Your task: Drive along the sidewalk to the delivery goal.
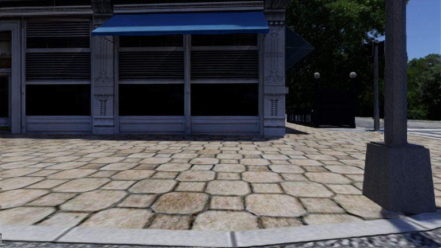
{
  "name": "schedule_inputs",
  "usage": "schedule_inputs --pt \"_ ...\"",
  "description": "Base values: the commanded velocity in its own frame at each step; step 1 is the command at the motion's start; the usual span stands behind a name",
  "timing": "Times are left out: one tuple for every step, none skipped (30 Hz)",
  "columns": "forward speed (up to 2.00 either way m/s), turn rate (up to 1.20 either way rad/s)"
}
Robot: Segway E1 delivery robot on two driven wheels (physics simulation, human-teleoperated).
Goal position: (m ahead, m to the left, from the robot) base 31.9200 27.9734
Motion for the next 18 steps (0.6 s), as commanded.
schedule_inputs --pt "2.0 0.0" --pt "2.0 0.0" --pt "2.0 0.0" --pt "2.0 0.0" --pt "2.0 0.01" --pt "2.0 0.01" --pt "2.0 0.06" --pt "2.0 0.15" --pt "2.0 0.2" --pt "2.0 0.2" --pt "2.0 0.22" --pt "1.99 0.24" --pt "1.76 0.31" --pt "1.76 0.31" --pt "1.56 0.37" --pt "1.51 0.38" --pt "1.5 0.38" --pt "1.5 0.38"
